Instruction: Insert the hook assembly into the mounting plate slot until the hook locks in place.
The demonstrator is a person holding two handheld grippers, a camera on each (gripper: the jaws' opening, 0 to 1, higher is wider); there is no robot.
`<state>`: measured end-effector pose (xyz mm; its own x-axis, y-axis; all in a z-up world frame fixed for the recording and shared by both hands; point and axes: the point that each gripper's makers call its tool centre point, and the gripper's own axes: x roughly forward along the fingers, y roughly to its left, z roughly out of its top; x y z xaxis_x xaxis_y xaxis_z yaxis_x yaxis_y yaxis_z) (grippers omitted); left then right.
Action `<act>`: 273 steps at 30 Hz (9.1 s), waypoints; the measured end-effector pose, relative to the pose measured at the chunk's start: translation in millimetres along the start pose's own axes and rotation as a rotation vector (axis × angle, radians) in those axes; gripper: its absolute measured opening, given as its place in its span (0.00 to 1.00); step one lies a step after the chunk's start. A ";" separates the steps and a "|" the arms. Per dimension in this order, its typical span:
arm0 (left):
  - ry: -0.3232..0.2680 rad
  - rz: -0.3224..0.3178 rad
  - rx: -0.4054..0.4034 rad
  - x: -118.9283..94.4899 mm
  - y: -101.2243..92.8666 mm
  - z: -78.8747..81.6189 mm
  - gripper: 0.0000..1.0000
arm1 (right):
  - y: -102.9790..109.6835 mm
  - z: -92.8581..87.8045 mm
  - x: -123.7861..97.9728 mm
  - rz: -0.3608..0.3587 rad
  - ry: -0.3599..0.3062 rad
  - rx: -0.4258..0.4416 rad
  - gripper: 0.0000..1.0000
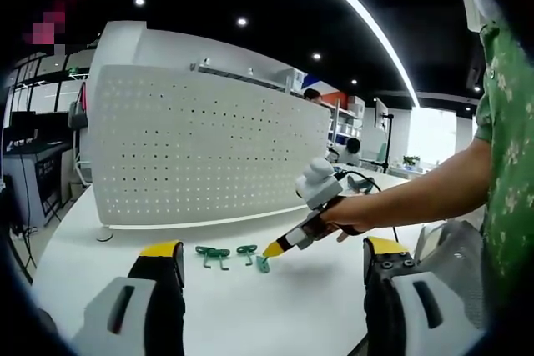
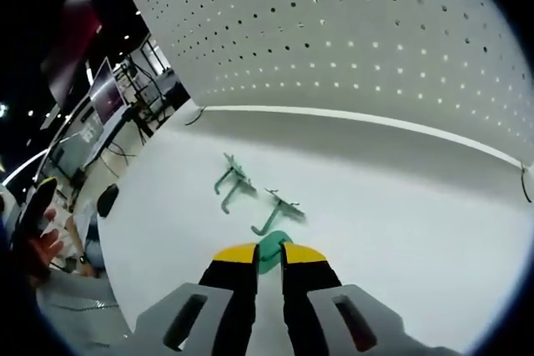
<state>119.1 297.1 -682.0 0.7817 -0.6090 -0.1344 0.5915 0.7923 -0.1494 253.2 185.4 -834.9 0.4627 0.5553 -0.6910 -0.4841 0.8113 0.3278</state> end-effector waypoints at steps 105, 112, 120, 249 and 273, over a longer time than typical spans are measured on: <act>0.031 -0.054 0.003 3.7 -11.6 -6.2 0.86 | -9.8 16.4 -30.2 -0.013 -0.050 -0.108 0.01; 0.040 -0.065 0.010 4.2 -14.6 -7.9 0.86 | -6.4 39.2 -54.1 -0.029 -0.186 -0.113 0.01; 0.042 -0.070 0.021 4.4 -16.8 -7.8 0.87 | -1.0 61.0 -83.7 -0.047 -0.318 -0.114 0.01; -0.120 -0.099 0.061 66.7 23.9 94.8 0.89 | -89.1 305.0 -256.1 -0.569 -1.123 -0.368 0.01; -0.113 -0.094 0.066 64.5 25.0 93.8 0.88 | -92.4 300.7 -246.6 -0.576 -1.114 -0.351 0.01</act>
<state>202.9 281.1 -602.5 0.7371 -0.6757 -0.0114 0.6722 0.7348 -0.0908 407.1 28.5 -501.1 0.9495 0.1358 0.2830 -0.1001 0.9855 -0.1371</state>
